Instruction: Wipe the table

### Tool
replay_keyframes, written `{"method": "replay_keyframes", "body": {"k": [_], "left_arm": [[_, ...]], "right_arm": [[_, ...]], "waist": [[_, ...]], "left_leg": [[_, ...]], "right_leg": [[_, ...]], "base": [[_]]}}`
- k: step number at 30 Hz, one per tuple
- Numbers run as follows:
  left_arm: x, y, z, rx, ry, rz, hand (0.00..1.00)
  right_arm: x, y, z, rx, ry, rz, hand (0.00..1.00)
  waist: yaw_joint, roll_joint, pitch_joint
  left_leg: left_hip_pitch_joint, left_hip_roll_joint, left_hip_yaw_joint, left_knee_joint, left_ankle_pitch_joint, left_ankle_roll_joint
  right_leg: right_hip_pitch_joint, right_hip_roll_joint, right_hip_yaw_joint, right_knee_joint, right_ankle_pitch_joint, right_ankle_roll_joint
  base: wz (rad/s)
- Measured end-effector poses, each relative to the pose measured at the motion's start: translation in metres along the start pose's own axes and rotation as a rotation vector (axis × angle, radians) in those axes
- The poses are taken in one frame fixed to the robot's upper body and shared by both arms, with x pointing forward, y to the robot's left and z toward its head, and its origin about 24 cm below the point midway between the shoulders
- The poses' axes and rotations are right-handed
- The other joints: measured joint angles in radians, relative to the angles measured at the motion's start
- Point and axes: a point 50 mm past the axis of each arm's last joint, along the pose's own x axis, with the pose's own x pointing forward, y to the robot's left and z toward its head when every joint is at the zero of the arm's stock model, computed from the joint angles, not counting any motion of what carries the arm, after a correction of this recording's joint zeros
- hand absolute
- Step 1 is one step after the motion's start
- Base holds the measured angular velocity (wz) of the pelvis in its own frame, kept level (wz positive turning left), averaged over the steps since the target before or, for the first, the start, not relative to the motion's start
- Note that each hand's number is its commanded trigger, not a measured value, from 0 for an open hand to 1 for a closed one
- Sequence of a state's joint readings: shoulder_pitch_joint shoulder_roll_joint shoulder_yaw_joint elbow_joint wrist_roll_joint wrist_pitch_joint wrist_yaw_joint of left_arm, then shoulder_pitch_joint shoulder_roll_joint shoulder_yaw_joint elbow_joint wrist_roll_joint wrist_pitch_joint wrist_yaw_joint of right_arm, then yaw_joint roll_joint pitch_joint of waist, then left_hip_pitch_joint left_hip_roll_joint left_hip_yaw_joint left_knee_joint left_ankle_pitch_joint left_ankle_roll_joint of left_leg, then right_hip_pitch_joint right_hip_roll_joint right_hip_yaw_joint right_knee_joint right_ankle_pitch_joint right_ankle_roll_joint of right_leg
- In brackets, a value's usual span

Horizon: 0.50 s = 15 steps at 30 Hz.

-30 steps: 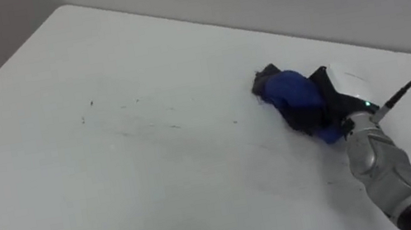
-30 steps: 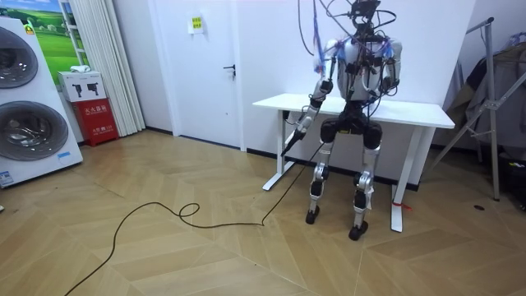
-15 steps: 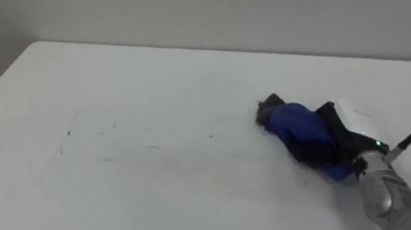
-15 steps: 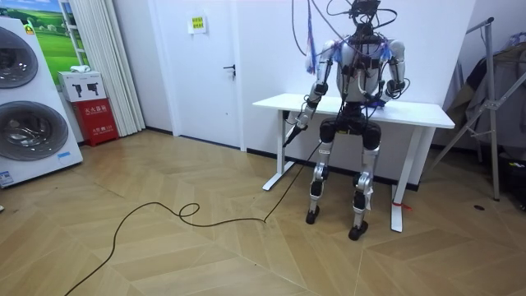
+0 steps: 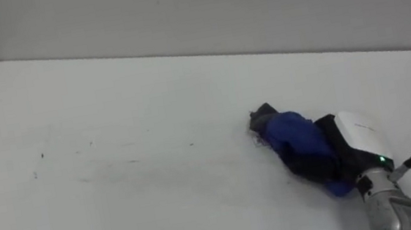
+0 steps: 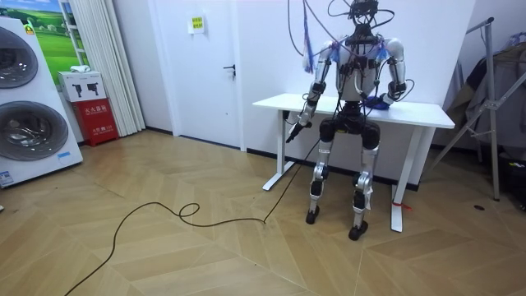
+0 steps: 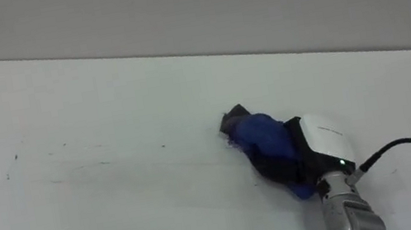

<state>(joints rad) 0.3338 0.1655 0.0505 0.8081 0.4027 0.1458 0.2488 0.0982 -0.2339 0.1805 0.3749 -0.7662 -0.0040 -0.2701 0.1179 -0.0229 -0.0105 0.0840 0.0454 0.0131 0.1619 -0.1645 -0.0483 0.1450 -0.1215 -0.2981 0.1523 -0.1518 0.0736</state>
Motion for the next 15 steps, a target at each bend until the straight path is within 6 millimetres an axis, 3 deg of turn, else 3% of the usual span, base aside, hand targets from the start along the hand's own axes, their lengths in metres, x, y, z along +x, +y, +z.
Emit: {"method": "replay_keyframes", "body": {"k": [15], "left_arm": [[0.0006,0.0016,0.0025,-0.007,-0.008,0.027,0.0]], "right_arm": [[-0.0029,-0.0067,0.0071,0.009,-0.047,-0.028,0.0]], "waist": [[-0.019,-0.013,0.0004]], "left_leg": [[-0.004,0.001,0.018,-0.007,-0.004,0.001]], "right_leg": [[-0.007,0.0,0.022,0.001,0.001,0.002]], "base": [[-0.03]]}}
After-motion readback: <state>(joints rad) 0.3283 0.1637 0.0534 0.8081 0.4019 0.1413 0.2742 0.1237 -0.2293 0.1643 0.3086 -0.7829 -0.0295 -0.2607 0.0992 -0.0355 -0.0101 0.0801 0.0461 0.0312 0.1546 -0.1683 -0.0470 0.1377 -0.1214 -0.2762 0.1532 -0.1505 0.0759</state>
